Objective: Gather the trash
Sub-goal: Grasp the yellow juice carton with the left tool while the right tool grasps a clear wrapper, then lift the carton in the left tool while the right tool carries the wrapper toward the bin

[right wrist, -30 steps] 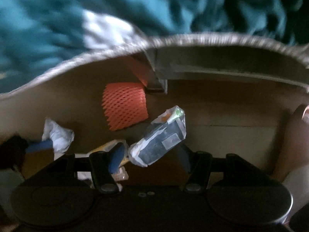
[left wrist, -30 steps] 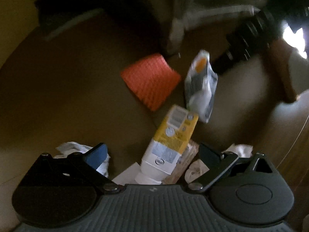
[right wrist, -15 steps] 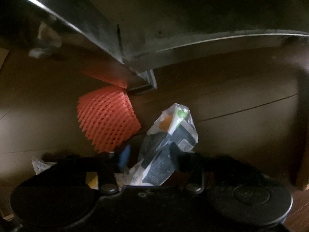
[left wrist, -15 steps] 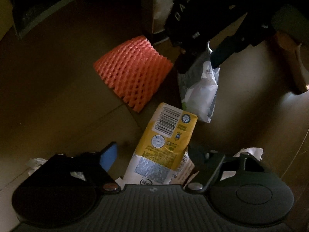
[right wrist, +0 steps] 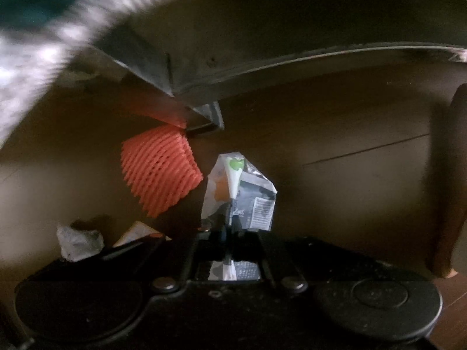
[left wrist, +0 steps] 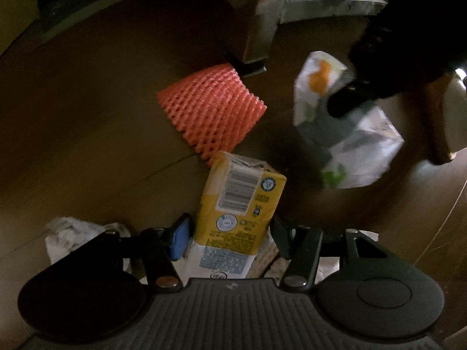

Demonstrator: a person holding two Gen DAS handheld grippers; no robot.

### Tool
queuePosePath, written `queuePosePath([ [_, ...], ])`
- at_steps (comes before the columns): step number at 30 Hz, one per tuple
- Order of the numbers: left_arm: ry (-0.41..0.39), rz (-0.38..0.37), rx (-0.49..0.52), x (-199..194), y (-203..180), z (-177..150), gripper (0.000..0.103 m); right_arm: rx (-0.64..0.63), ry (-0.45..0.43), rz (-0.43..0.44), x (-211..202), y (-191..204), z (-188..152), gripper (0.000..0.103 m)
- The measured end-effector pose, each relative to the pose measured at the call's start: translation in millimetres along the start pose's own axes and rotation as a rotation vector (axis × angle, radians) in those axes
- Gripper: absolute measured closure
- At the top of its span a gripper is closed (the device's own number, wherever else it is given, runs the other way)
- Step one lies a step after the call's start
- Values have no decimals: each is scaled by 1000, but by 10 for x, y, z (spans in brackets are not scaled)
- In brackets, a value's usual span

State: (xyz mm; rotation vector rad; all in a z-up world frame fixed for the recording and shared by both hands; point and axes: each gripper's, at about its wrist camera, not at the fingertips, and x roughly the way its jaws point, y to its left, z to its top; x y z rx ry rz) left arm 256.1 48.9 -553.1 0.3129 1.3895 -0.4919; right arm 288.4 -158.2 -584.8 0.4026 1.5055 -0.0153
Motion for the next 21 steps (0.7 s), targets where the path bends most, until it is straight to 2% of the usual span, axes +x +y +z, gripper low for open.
queuePosePath([
  [6,-28,-1,-58,-366,78,-112,48,-61,-10,-2,-428,14,-150,102],
  [11,-88,10,-94,-799,94,-197,49,-110,-35,11,-782,94,-319,103],
  [21,-212,114,-99,-1822,198,-226,49,-326,-157,44,-1648,451,-652,103],
])
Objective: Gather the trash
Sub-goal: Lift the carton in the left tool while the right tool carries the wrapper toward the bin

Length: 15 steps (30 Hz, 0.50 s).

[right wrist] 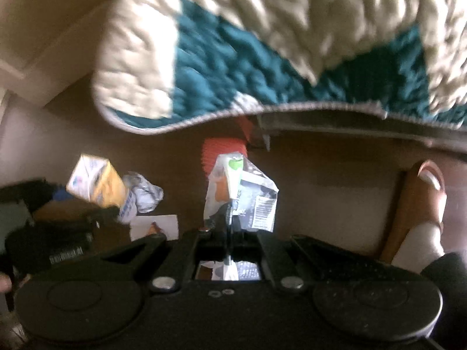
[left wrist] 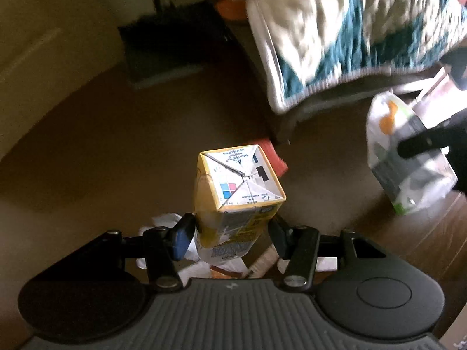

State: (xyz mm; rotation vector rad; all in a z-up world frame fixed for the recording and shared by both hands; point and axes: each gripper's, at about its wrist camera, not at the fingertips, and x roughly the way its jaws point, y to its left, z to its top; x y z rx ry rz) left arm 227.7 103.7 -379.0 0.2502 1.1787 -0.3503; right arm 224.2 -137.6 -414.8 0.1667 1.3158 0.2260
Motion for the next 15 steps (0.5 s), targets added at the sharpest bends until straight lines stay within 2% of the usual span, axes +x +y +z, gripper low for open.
queuePosePath([
  [7,-130,66,-50,-705,122,263,49,-71,-86,9,-675,142,-14,103],
  [15,-344,129,-105,-1750,25,582,49,-190,-245,11,-1649,299,-40,103],
])
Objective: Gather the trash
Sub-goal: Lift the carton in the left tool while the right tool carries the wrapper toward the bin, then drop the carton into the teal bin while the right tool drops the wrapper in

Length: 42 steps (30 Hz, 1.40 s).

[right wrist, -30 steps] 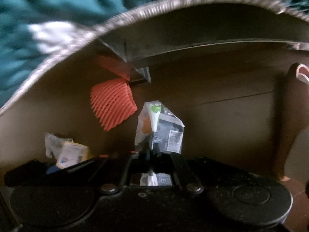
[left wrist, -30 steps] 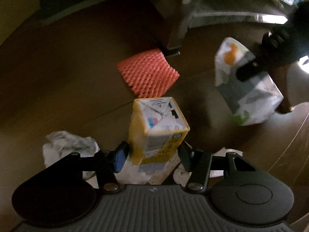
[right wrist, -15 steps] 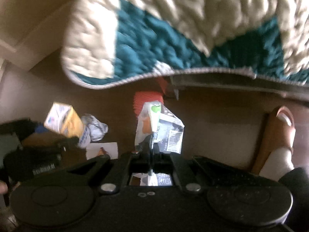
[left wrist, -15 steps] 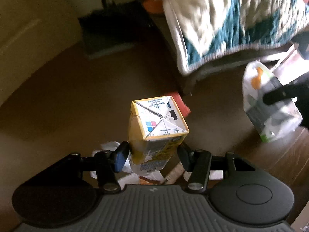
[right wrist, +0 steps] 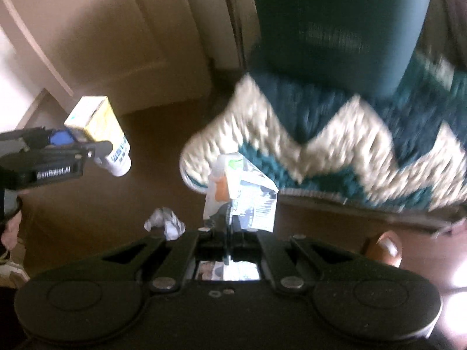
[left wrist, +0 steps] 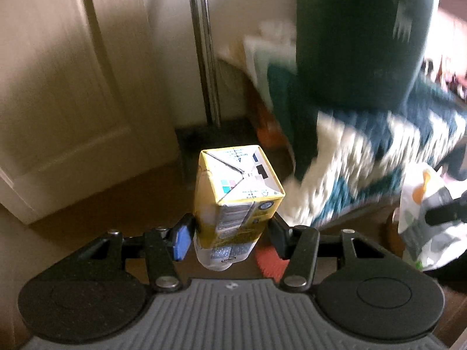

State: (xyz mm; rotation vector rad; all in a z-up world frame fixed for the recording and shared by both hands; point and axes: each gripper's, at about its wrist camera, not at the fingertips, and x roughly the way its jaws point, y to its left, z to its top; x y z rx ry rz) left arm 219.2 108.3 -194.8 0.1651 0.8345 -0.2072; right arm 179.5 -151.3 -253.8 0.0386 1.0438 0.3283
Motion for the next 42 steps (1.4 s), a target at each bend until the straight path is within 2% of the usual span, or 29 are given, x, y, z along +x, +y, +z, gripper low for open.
queuePosePath([
  [9,-188,4,-13,-941,-218,790,50,-101,-233,6,-1207,-1,485,103],
  [13,-247,23,18,-1238,-430,1160,50,-126,-334,-13,-1613,-46,732,103],
  [18,-311,3,17,-1536,-660,1669,51,-112,-457,-15,-2079,-178,1132,103],
  [26,-384,-54,12,-1815,-1071,2696,50,-88,-580,-54,-2378,-506,1814,103],
  [30,-395,-70,30,-1774,-1329,3087,50,-69,-601,-80,-2397,-672,2059,103],
  [33,-355,-93,25,-1586,-1466,3308,50,-47,-592,-84,-2301,-817,2170,103],
  [37,-305,-106,10,-1239,-1601,3429,50,-27,-554,-96,-2102,-986,2280,103],
  [42,-194,-108,1,-709,-1720,3453,50,-20,-497,-87,-1802,-1147,2327,103],
])
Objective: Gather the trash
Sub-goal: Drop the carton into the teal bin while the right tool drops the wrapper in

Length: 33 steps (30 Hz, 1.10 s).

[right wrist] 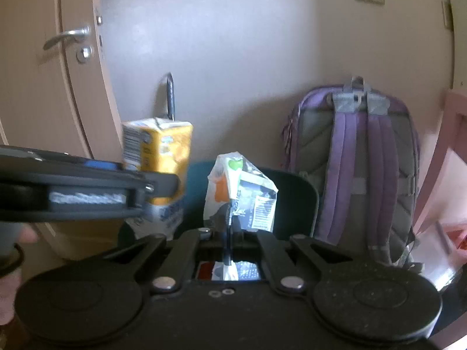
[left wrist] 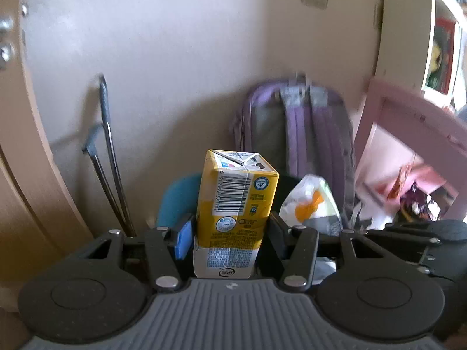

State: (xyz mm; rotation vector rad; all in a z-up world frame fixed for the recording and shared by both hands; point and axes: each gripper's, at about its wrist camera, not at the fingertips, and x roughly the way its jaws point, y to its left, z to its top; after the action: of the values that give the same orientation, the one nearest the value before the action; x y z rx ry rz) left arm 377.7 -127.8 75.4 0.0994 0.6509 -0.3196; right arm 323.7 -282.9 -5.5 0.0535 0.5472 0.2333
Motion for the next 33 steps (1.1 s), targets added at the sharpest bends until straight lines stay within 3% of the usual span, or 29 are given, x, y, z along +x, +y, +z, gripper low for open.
queuePosePath([
  [8,119,20,2,525,-75,-118,50,-12,60,18,232,-77,-157,102],
  [16,239,49,-9,869,-29,-195,49,-18,122,-2,376,-88,-207,88],
  [26,219,49,2,758,-63,-160,46,2,146,4,291,-135,-239,79],
  [33,178,46,7,401,-82,-162,42,-6,107,20,-24,-37,-211,70],
])
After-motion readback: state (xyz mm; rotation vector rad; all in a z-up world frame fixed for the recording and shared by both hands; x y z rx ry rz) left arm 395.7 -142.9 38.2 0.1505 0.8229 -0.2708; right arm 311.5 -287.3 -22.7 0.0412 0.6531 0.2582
